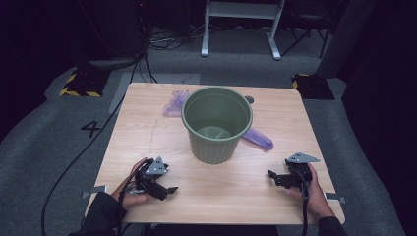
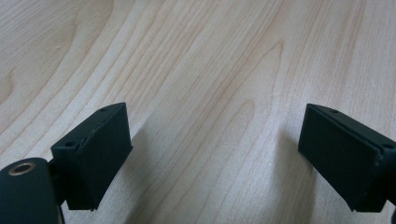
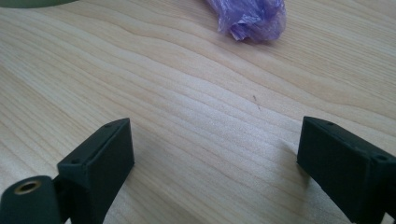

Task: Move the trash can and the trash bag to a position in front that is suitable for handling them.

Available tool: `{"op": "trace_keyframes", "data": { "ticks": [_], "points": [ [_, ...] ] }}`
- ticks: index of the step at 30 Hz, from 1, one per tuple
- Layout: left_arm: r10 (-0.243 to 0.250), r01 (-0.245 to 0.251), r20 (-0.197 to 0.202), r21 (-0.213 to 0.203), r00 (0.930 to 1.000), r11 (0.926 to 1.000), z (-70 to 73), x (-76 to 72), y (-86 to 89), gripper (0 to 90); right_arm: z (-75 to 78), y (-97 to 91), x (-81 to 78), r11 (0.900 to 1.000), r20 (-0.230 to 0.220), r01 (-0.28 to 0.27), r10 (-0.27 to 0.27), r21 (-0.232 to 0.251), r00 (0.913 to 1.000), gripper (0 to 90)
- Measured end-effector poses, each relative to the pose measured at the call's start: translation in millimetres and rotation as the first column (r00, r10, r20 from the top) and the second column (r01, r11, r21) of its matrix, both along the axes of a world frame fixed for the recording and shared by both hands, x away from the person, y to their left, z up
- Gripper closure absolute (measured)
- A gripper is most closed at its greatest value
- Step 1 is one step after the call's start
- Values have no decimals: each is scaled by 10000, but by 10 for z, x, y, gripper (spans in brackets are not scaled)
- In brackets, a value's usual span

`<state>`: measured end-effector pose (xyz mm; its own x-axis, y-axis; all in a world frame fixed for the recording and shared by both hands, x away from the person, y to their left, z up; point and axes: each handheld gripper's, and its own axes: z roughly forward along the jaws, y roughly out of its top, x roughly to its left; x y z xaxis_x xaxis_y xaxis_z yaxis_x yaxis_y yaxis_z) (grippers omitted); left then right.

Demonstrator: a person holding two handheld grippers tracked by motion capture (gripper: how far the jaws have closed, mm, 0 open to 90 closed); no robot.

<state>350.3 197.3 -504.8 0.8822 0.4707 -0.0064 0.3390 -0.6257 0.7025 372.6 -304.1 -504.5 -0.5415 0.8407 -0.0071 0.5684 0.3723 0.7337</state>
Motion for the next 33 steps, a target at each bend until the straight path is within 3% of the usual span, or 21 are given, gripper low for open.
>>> {"op": "trace_keyframes", "data": {
  "ticks": [12, 15, 21, 23, 26, 33],
  "points": [
    [73, -73, -22, -36, 10000, 10000, -2, -9, 11, 87, 1, -10, 8, 9998, -2, -218, 218, 1, 9998, 108],
    [122, -122, -33, -34, 9999, 9999, -2, -13, 12, 84, 10, -2, 2, 9993, 33, -382, 382, 18, 9993, 157],
    [64, -64, -61, -15, 10000, 10000, -2, 8, 11, 77, 83, 73, -39, 9967, 360, -789, 794, -167, 9962, 160],
    [66, -66, -62, -22, 10000, 10000, -3, 7, 10, 77, 151, 126, -56, 9946, 716, -967, 993, -386, 9925, 175],
    [71, -71, -58, -16, 10000, 10000, -2, 7, 10, 77, 270, 252, -47, 9870, 1113, -1594, 1608, -211, 9807, 177],
    [72, -72, -59, -18, 10000, 10000, -2, 7, 11, 77, 386, 663, 106, 9652, 1223, -2564, 2609, -516, 9576, 170]
  ]
}}
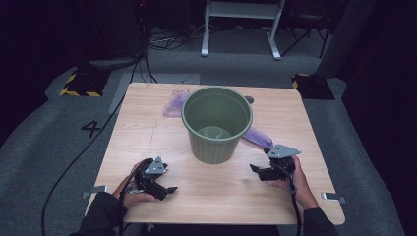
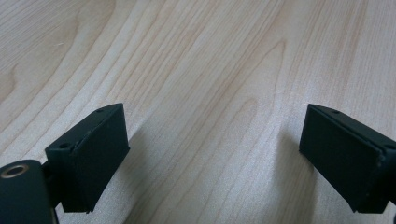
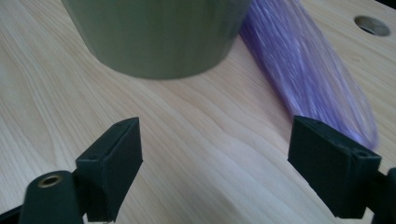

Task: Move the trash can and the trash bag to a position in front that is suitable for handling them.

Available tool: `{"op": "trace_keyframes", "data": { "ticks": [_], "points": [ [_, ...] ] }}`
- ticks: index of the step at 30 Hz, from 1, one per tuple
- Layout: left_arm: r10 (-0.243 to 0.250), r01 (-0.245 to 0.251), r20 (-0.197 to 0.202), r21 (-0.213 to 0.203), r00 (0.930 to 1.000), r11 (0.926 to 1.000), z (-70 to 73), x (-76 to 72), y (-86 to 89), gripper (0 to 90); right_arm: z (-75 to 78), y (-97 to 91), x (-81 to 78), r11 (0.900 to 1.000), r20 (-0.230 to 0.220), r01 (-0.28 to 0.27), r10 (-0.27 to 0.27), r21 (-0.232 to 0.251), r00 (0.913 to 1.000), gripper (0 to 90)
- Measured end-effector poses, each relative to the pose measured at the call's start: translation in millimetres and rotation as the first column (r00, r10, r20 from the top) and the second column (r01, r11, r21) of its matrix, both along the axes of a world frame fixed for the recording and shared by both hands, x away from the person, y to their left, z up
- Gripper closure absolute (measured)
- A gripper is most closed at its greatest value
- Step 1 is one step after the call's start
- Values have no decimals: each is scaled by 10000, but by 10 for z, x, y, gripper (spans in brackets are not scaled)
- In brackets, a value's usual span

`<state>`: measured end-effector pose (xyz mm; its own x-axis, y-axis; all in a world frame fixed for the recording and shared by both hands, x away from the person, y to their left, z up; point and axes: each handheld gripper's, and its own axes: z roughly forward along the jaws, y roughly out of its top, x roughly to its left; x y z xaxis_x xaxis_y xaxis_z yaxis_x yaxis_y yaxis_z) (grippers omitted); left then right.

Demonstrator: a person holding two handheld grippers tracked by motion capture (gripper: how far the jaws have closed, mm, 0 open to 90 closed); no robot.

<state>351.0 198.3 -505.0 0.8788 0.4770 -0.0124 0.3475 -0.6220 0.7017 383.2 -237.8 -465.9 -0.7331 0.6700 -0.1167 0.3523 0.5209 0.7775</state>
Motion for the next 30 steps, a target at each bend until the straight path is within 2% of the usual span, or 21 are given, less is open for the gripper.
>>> {"op": "trace_keyframes", "data": {
  "ticks": [5, 6, 9, 13, 16, 21, 27, 30],
  "points": [
    [-1, 1, 0, 2, 10000, 10000, 0, 0, 0, 77, 31, 106, 107, 9994, -56, -278, 279, 221, 9996, 163],
    [-4, 4, -2, -7, 10000, 10000, 0, 0, 0, 77, 36, 135, 178, 9986, -284, -247, 261, 466, 9993, 162],
    [-30, 30, 2, -3, 10000, 10000, 0, 7, 0, 78, 42, 154, 245, 9966, -424, -334, 367, 749, 9984, 162],
    [-126, 126, 15, 29, 9999, 9999, 3, 119, 13, 81, 35, 183, 341, 9946, -471, -312, 360, 992, 9982, 162],
    [164, -164, 21, 23, 9999, 9999, 3, 228, 15, 82, 20, 235, 399, 9957, -449, -300, 340, 872, 9984, 167],
    [187, -186, -37, 145, 9998, 9997, 4, 359, -42, 48, 8, 360, 456, 9988, -417, -473, 479, 161, 9980, 173],
    [478, -476, -81, 183, 9988, 9987, 0, 515, -126, 16, 25, 468, 491, 9954, -386, -960, 956, -71, 9947, 170],
    [476, -475, -49, 231, 9989, 9986, 2, 584, -159, 13, 32, 506, 497, 9953, -270, -925, 917, -274, 9954, 183]
  ]
}}
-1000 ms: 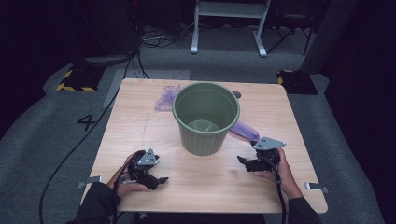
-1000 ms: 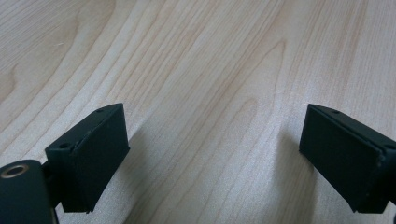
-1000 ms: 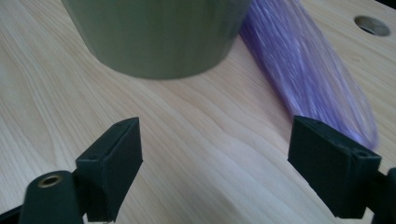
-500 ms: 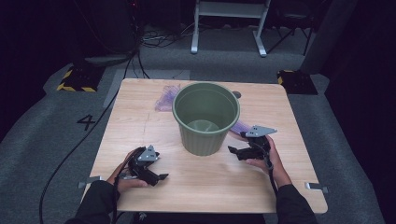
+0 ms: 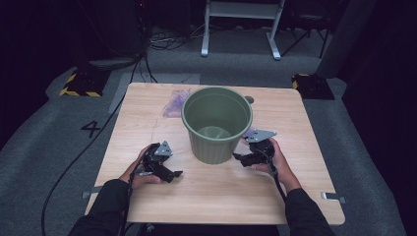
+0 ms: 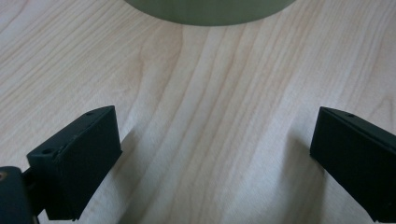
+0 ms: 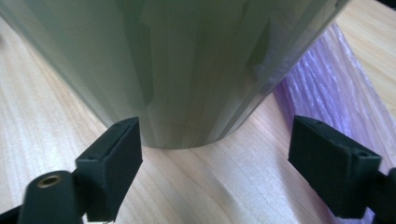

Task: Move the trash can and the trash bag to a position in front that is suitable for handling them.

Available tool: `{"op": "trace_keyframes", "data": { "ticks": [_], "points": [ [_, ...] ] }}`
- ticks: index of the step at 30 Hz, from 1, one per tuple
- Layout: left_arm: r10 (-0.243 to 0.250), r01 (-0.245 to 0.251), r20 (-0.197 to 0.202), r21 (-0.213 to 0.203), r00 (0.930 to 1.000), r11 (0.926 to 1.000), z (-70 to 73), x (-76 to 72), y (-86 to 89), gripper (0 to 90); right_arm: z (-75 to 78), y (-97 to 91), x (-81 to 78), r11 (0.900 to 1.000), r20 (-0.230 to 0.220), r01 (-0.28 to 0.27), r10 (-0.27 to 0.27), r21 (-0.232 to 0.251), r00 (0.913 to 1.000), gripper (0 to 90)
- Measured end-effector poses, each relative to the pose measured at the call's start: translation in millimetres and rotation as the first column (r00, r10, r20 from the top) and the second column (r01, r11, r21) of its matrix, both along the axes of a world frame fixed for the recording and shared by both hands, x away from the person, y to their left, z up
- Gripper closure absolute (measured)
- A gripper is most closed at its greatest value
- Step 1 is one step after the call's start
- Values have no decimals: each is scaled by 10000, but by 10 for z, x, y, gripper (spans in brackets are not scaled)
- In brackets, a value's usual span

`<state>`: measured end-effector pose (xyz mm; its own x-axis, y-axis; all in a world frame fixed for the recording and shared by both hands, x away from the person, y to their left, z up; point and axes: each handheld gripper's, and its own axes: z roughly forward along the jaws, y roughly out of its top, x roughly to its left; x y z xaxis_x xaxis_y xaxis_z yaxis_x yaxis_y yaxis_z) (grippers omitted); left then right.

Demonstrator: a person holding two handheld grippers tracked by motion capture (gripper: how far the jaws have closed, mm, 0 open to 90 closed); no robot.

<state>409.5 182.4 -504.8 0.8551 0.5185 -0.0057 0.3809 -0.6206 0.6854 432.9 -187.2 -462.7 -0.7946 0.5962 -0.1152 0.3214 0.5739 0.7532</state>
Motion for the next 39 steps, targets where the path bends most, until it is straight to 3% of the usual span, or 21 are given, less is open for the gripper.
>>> {"op": "trace_keyframes", "data": {
  "ticks": [6, 11, 23, 31, 34, 39],
  "points": [
    [-22, 22, -15, -68, 10000, 10000, 0, 143, -91, 19, 5, 34, 21, 9992, -126, -375, 377, 160, 9992, 156],
    [-173, 173, -6, -63, 9998, 9998, 1, 275, -289, 17, 0, 76, 33, 9980, -155, -586, 590, 249, 9981, 156],
    [-517, 518, 103, -84, 9986, 9986, 6, 328, -487, 38, -25, 188, -2, 9965, -199, -819, 823, 168, 9964, 153],
    [-451, 451, -49, -27, 9990, 9990, 11, 322, -476, 33, -30, 244, -48, 9971, -339, -758, 758, -1, 9965, 153],
    [-414, 414, -27, 43, 9991, 9991, 19, 312, -440, 48, -54, 286, -88, 9949, -409, -1010, 1006, -66, 9941, 186],
    [-327, 327, 1, -119, 9995, 9994, 10, 180, -287, 59, -38, 222, -170, 9937, -170, -1107, 1104, -176, 9937, 223]
  ]
}}
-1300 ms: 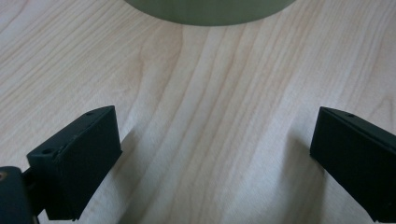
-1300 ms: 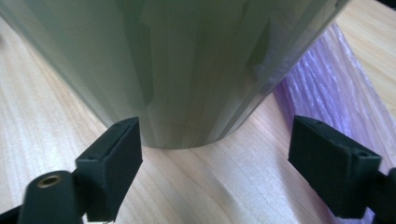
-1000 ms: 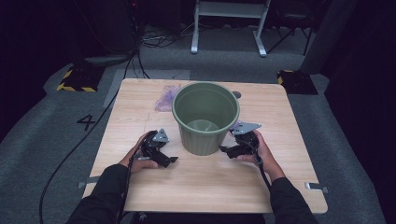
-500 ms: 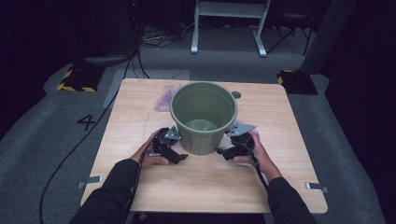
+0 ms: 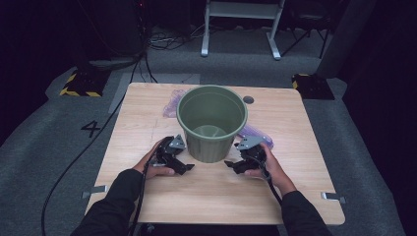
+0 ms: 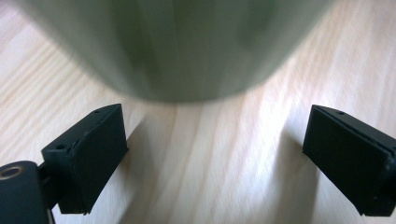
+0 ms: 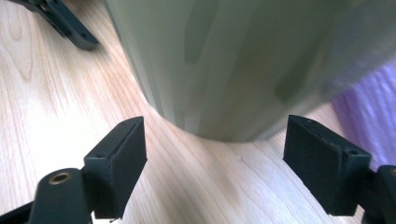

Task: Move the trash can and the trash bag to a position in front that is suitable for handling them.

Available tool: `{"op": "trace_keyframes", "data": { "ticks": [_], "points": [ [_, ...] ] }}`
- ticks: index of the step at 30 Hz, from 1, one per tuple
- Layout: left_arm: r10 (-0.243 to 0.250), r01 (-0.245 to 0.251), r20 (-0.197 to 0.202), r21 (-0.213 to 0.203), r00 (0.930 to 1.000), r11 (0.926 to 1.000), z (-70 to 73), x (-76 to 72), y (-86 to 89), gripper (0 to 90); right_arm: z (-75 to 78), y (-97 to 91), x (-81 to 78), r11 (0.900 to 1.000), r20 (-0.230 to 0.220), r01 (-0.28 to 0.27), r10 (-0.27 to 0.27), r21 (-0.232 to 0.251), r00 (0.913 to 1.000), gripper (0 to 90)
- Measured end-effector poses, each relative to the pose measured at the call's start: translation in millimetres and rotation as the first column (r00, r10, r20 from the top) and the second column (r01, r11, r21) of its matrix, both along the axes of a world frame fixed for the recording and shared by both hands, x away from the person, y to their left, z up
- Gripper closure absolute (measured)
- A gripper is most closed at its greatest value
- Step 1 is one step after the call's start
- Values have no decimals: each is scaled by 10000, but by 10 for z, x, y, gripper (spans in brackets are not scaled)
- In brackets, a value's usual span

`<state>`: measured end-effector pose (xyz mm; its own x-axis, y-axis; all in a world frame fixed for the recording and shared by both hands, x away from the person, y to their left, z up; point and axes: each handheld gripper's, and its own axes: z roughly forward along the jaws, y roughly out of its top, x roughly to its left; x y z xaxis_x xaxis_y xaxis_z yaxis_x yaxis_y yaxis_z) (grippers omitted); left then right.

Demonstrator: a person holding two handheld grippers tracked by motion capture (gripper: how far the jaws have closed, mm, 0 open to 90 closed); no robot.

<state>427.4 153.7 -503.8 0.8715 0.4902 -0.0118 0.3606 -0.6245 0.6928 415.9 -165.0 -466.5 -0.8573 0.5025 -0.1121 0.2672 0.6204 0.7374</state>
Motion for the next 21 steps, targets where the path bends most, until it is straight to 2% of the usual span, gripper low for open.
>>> {"op": "trace_keyframes", "data": {
  "ticks": [3, 4, 5, 6, 7, 8, 9, 11, 12, 13, 14, 16, 19, 21],
  "points": [
    [86, -86, 44, 0, 10000, 10000, -5, -135, 160, 58, 32, -252, -20, 9975, 373, 681, -688, 193, 9969, 277],
    [164, -164, 64, -9, 9998, 9999, -7, -252, 270, 59, 75, -506, -20, 9869, 659, 1452, -1499, 709, 9865, 331],
    [164, -164, 64, -9, 9998, 9999, -7, -252, 270, 59, 75, -506, -20, 9869, 659, 1452, -1499, 709, 9865, 331],
    [245, -245, 68, -11, 9997, 9997, -7, -316, 323, 59, 97, -639, -15, 9780, 821, 1876, -1951, 912, 9773, 369],
    [342, -342, 57, -26, 9994, 9994, -9, -410, 399, 59, 113, -762, -8, 9680, 943, 2275, -2375, 1058, 9668, 445],
    [360, -360, 60, -14, 9993, 9993, -8, -438, 425, 59, 132, -968, 6, 9514, 1128, 2813, -2954, 1252, 9487, 525],
    [397, -397, 75, 8, 9992, 9992, -8, -495, 474, 59, 132, -968, 6, 9514, 1128, 2813, -2954, 1252, 9487, 525],
    [530, -530, 82, -4, 9986, 9986, -10, -594, 563, 59, 126, -1120, 24, 9393, 1041, 3154, -3300, 1348, 9382, 556],
    [664, -664, 84, -36, 9978, 9978, -13, -673, 630, 59, 93, -1211, 48, 9311, 845, 3422, -3537, 1261, 9315, 584],
    [664, -664, 84, -36, 9978, 9978, -13, -673, 630, 59, 93, -1211, 48, 9311, 845, 3422, -3537, 1261, 9315, 584],
    [774, -774, 90, -27, 9970, 9970, -12, -704, 654, 59, 36, -1242, 86, 9245, 713, 3701, -3768, 914, 9236, 570],
    [1002, -1002, 75, -37, 9949, 9950, -13, -763, 681, 59, -30, -1248, 125, 9214, 394, 3806, -3844, 789, 9223, 534],
    [1259, -1258, 86, -45, 9920, 9920, -14, -821, 699, 59, -76, -1239, 157, 9199, 193, 3846, -3871, 768, 9218, 503],
    [1390, -1390, 107, -12, 9902, 9903, -12, -841, 702, 59, -103, -1221, 182, 9209, 212, 3839, -3860, 677, 9222, 461]
  ]
}}
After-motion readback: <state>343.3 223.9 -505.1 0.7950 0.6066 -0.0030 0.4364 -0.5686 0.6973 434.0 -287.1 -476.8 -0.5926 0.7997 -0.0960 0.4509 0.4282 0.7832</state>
